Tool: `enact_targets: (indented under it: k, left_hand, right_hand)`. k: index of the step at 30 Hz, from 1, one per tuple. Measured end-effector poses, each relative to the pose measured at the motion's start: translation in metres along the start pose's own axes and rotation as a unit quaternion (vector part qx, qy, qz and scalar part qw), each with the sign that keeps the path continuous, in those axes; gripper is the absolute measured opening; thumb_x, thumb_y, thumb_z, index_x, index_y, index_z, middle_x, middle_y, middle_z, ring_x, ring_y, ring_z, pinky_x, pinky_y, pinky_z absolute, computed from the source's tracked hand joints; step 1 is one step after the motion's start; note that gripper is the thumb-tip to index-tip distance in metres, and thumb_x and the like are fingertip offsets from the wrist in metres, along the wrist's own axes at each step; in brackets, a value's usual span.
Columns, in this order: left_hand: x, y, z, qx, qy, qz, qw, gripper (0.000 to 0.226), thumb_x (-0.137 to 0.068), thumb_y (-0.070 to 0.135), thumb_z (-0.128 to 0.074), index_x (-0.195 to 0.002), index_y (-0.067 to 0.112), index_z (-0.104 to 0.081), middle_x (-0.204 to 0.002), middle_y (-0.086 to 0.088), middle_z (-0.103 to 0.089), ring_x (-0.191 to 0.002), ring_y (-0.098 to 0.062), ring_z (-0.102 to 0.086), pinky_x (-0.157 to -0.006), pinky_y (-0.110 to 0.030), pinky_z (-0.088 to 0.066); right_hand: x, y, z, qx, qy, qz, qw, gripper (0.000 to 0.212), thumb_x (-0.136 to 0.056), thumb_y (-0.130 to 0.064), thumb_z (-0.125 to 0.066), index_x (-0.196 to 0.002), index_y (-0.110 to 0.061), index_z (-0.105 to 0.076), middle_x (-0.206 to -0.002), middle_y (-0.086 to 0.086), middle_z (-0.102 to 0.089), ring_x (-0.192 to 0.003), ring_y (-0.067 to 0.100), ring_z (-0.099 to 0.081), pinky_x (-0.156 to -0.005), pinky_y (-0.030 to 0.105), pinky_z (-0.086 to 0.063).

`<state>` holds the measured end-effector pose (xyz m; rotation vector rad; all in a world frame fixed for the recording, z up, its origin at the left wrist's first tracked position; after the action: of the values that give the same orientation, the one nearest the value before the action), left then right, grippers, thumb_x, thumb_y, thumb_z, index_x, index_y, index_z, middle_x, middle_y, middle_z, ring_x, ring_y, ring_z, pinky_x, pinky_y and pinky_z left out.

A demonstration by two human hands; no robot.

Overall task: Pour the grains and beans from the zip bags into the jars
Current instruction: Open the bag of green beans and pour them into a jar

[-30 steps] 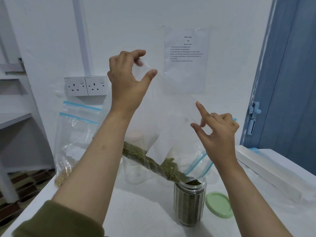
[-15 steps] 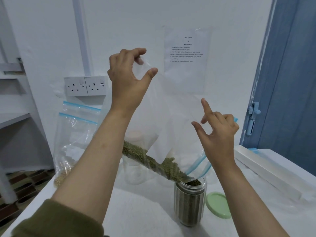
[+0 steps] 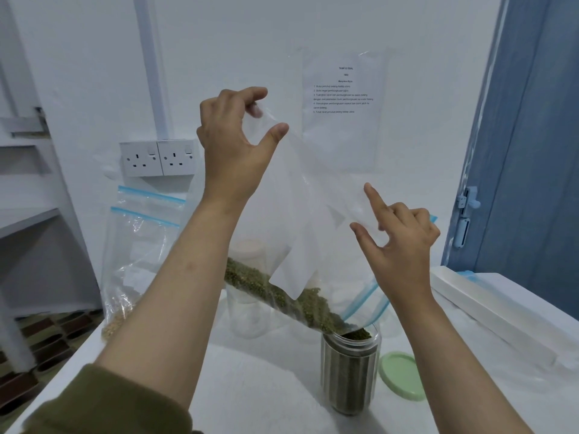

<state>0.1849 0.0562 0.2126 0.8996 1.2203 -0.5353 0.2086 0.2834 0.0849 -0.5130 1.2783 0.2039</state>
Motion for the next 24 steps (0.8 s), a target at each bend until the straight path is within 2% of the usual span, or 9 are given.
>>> enact_targets:
  k: [9,21,24]
  left_hand:
    - [-0.0002,-0.0005,0.0018,-0.001,0.004,0.0,1.0,0.044,-0.082,0.041,-0.07,-0.122,0.025,-0.06,-0.099,0.015,-0.051,-0.111,-0.011,-0.043,-0.096,-0.049,-0.042]
    - [0.0021,-0.0013,0.0028,0.001,0.007,0.005,1.0,0.044,-0.082,0.039,-0.071,-0.122,0.023,-0.061,-0.099,0.013,-0.052,-0.111,-0.011,-0.042,-0.097,-0.048,-0.042]
    - [0.0012,-0.0008,0.0034,0.0,0.009,0.005,1.0,0.044,-0.082,0.039,-0.071,-0.122,0.024,-0.061,-0.099,0.014,-0.052,-0.111,-0.01,-0.042,-0.097,-0.048,-0.042]
  right_hand:
    - [-0.0004,-0.0029,0.0001,-0.006,-0.003,-0.002,1.0,0.05,-0.086,-0.036,-0.068,-0.135,-0.033,-0.059,-0.082,-0.005,-0.052,-0.088,0.019,-0.042,-0.079,0.033,-0.02]
    - [-0.0027,-0.0026,-0.0029,-0.024,-0.007,-0.001,1.0,0.042,-0.087,-0.036,-0.068,-0.129,-0.033,-0.065,-0.081,-0.009,-0.044,-0.087,0.018,-0.041,-0.08,0.036,-0.024]
    - [-0.0036,-0.0015,-0.0025,-0.028,-0.002,-0.008,1.0,0.044,-0.088,-0.037,-0.067,-0.131,-0.033,-0.063,-0.082,-0.009,-0.042,-0.088,0.013,-0.035,-0.079,0.036,-0.024]
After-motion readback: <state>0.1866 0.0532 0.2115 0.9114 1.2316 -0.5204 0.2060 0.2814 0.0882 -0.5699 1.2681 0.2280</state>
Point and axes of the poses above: each hand's wrist, its own x-axis away from the middle knuckle, its own z-axis out of the back of the hand, y = z × x, the point moved 2 cm from there along -x, towards the middle knuckle
